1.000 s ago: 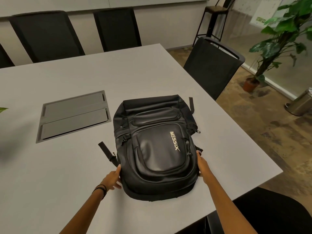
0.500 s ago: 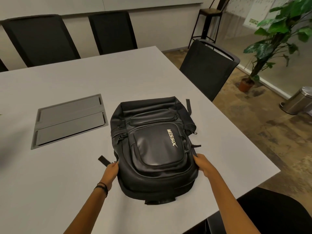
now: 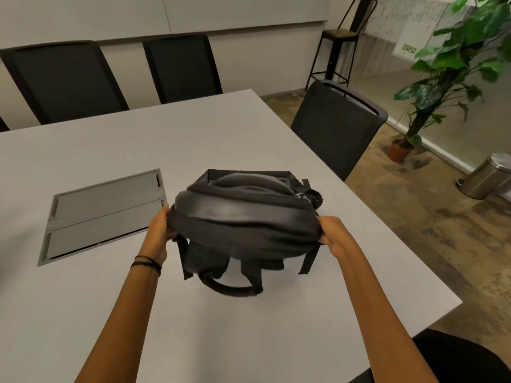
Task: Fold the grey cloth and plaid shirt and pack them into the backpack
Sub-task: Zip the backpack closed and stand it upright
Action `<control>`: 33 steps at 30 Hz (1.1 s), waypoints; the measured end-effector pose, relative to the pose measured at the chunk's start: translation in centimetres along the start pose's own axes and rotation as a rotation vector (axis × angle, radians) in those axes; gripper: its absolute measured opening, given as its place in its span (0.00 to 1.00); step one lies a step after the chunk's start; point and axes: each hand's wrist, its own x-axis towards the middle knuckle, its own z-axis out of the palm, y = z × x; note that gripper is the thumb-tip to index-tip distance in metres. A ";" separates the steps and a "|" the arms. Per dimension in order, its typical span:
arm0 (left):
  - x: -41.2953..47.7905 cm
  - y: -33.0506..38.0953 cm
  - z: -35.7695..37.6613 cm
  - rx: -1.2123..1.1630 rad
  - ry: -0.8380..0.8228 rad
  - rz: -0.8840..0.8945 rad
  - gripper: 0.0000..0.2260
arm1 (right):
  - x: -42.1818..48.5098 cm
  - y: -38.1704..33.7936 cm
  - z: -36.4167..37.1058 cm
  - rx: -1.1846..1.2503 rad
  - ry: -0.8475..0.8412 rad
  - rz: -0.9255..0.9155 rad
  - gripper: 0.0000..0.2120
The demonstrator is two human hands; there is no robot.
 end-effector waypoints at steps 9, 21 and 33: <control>2.9 6.5 7.0 -0.341 -0.187 0.256 0.28 | 0.3 -6.2 0.1 0.637 -0.106 -0.122 0.11; 6.2 7.5 13.1 0.189 -0.299 0.562 0.41 | 6.1 -8.1 -1.7 -0.272 0.543 -0.633 0.18; 7.8 6.8 14.8 0.216 -0.218 0.568 0.37 | 6.3 -7.5 0.0 -0.499 0.279 -1.387 0.30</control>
